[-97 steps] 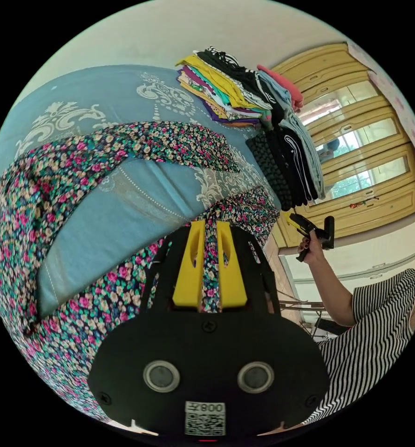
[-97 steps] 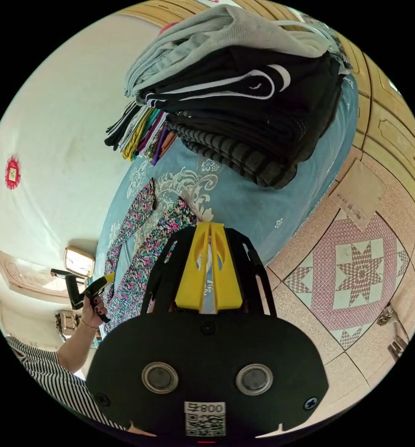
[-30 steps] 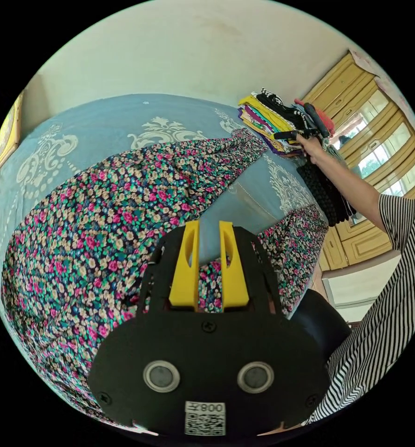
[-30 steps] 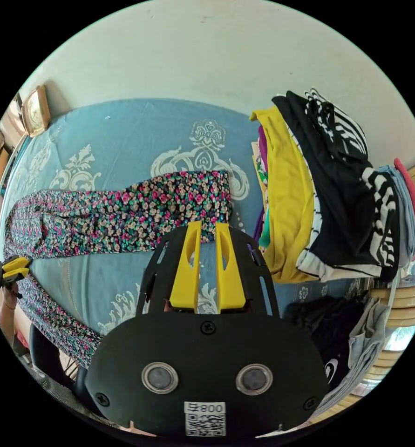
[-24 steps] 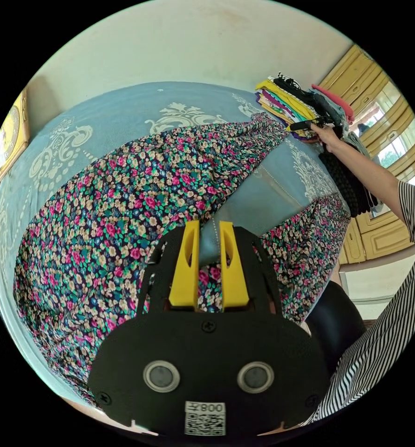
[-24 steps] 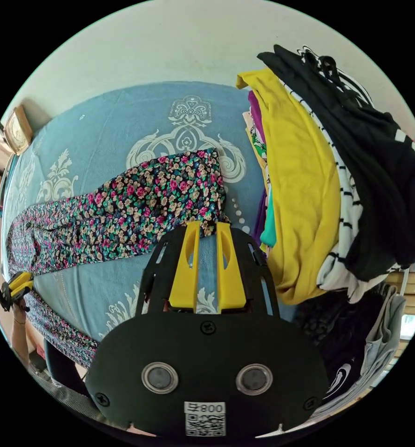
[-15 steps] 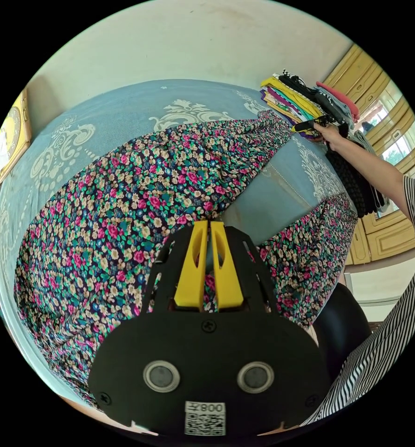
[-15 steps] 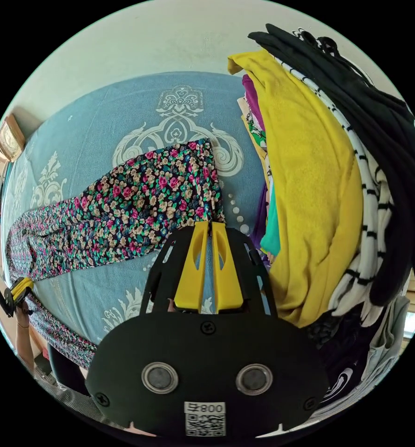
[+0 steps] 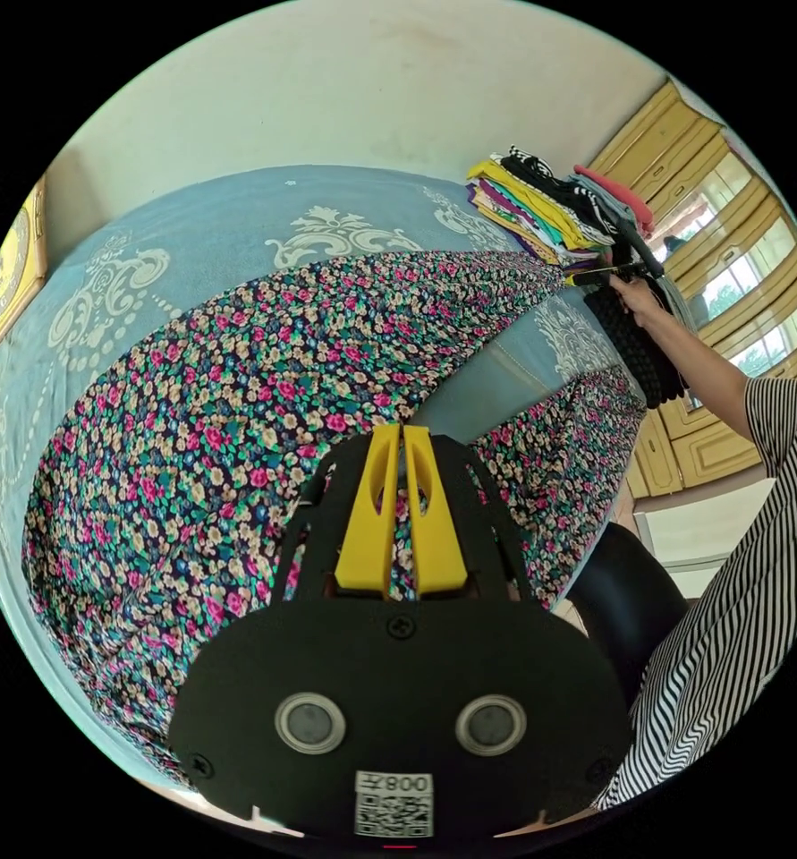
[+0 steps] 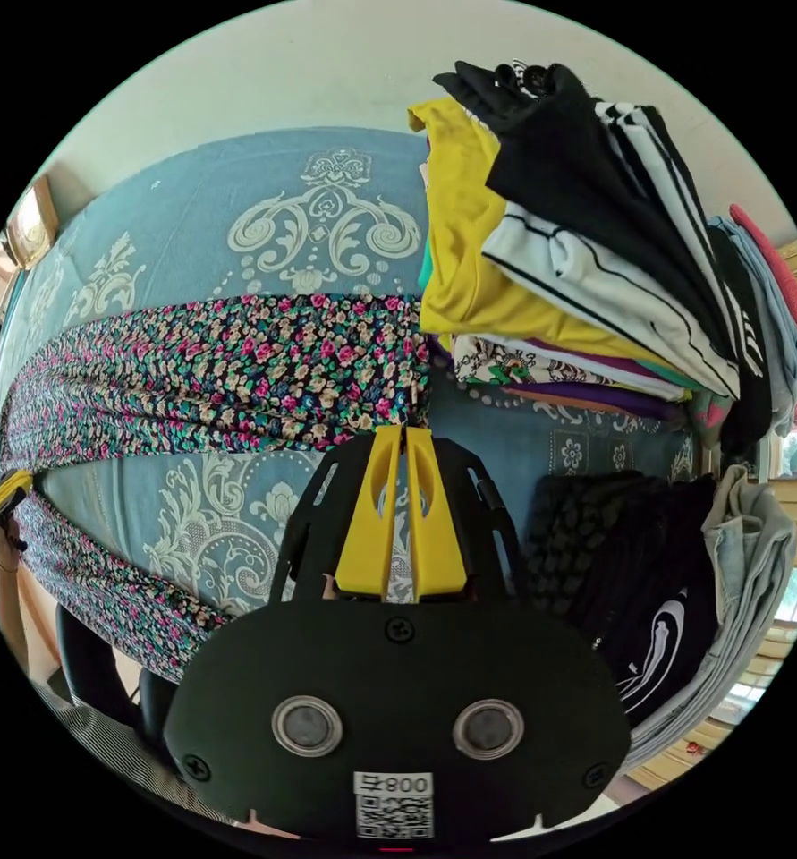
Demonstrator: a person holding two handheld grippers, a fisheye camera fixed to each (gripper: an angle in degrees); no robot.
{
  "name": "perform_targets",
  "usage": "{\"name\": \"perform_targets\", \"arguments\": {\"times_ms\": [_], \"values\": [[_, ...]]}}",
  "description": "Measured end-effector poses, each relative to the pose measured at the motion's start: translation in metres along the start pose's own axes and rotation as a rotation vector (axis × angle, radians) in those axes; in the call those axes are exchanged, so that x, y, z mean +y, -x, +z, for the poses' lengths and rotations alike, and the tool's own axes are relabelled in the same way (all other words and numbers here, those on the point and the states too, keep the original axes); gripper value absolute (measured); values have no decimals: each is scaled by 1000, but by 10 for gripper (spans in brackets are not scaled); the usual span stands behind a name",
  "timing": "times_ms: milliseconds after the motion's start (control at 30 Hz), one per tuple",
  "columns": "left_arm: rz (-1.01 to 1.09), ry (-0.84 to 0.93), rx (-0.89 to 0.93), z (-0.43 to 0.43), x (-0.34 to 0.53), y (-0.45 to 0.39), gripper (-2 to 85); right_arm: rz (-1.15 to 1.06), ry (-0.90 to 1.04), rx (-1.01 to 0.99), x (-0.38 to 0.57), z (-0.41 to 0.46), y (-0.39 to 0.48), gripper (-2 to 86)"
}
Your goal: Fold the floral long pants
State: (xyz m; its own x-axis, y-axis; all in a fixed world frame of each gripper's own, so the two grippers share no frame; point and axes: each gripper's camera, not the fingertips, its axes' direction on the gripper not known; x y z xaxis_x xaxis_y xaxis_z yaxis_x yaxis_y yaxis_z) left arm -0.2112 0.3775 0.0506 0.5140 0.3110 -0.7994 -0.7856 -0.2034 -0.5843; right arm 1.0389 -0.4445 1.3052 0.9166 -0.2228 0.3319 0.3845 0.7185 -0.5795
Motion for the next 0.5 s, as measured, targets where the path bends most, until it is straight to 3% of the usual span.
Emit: {"name": "perform_targets", "arguments": {"times_ms": [233,500], "values": [[3,109,4,-1,35,19,11,20,55,12,6,70,-10,16],[-137,-46,57,-52,108,50,30,168,2,-116,40,110,-53,50]]}}
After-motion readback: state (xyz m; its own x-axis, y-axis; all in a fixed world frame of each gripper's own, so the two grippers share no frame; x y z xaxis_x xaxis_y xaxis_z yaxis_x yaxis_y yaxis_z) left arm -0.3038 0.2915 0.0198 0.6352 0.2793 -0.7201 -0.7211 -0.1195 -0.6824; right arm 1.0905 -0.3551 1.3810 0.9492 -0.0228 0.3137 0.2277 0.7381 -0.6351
